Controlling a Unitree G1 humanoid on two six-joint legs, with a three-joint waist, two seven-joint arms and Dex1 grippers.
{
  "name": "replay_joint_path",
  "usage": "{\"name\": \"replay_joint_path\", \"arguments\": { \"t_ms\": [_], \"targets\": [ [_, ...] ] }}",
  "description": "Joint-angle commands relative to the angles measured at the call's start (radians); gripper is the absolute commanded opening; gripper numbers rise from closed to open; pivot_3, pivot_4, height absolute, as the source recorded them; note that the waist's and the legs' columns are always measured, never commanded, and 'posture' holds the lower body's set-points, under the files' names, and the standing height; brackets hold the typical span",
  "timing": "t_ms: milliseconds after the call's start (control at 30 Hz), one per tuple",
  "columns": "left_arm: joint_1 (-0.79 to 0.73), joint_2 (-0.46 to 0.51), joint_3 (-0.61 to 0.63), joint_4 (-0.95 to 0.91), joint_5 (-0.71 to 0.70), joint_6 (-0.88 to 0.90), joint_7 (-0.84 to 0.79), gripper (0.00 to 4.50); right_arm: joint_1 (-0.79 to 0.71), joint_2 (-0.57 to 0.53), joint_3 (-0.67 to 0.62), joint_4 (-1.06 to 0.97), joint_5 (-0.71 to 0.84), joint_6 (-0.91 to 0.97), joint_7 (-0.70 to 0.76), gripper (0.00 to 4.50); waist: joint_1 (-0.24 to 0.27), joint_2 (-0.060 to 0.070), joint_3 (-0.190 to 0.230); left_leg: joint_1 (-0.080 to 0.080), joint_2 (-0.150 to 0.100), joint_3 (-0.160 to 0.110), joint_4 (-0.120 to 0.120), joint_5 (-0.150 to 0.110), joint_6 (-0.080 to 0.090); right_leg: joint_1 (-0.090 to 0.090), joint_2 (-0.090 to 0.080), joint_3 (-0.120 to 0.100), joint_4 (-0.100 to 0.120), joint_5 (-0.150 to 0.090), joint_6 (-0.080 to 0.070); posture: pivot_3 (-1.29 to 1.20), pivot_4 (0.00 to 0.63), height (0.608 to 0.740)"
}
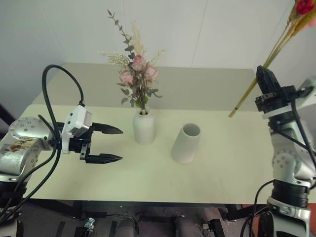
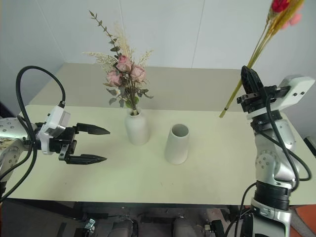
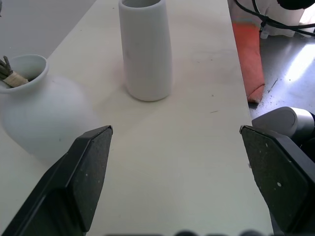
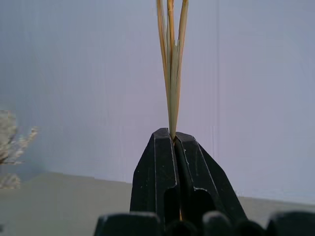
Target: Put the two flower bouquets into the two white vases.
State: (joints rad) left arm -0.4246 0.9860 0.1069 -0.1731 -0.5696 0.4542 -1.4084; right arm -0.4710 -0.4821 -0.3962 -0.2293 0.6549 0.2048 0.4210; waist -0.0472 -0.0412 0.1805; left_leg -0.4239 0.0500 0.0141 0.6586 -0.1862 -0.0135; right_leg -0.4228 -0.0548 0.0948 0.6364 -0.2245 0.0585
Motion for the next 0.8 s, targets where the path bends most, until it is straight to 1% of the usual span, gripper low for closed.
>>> {"name": "replay_joint_path", "arguments": {
  "t_ms": [33,167,300,433,567,800],
  "targets": [
    [-0.024,-0.001,0.004,0.015,0.002,-0.020,-0.006,4.50,-0.015,0.038,0.043,-0.129,0.066,0.058,-0.050,0.02,-0.005,0.000,0.000,0.001,0.000,0.000,0.000,0.000,0.000,-0.001,0.000,0.000,0.003,-0.001,-0.001,0.00,0.150,0.740],
    [-0.028,-0.020,-0.009,0.031,0.005,-0.018,-0.002,4.50,-0.027,0.082,0.109,-0.199,0.051,0.076,-0.084,0.02,-0.007,0.000,0.000,0.002,0.001,0.000,0.000,0.000,0.000,-0.002,0.001,0.000,0.008,-0.003,-0.003,0.00,0.150,0.740],
    [-0.022,-0.024,-0.010,0.022,0.009,-0.010,0.007,4.50,-0.048,0.126,0.145,-0.246,0.081,0.115,-0.132,0.02,-0.006,0.000,0.000,0.001,0.000,0.000,0.000,0.000,0.000,-0.002,0.001,0.000,0.008,-0.004,-0.003,0.00,0.150,0.740],
    [0.003,-0.017,0.009,0.002,0.001,-0.001,0.011,4.50,-0.026,0.126,0.165,-0.279,0.080,0.125,-0.129,0.02,0.001,0.000,0.000,0.001,0.000,-0.001,0.000,0.000,0.000,-0.002,0.001,0.000,0.008,-0.004,-0.003,0.00,0.150,0.740],
    [0.021,-0.010,0.023,-0.004,-0.004,0.007,0.016,4.50,-0.003,0.131,0.170,-0.325,0.120,0.150,-0.140,0.02,0.003,0.000,0.000,0.000,0.000,-0.001,0.000,0.000,0.000,-0.002,0.001,0.000,0.008,-0.004,-0.003,0.00,0.150,0.740],
    [0.022,-0.003,0.030,-0.006,0.001,0.000,0.018,4.50,0.047,0.140,0.199,-0.368,0.136,0.150,-0.128,0.02,0.002,0.000,0.000,0.001,0.001,-0.001,0.000,0.000,0.000,-0.002,0.001,0.000,0.008,-0.005,-0.003,0.00,0.150,0.740]
  ]
}}
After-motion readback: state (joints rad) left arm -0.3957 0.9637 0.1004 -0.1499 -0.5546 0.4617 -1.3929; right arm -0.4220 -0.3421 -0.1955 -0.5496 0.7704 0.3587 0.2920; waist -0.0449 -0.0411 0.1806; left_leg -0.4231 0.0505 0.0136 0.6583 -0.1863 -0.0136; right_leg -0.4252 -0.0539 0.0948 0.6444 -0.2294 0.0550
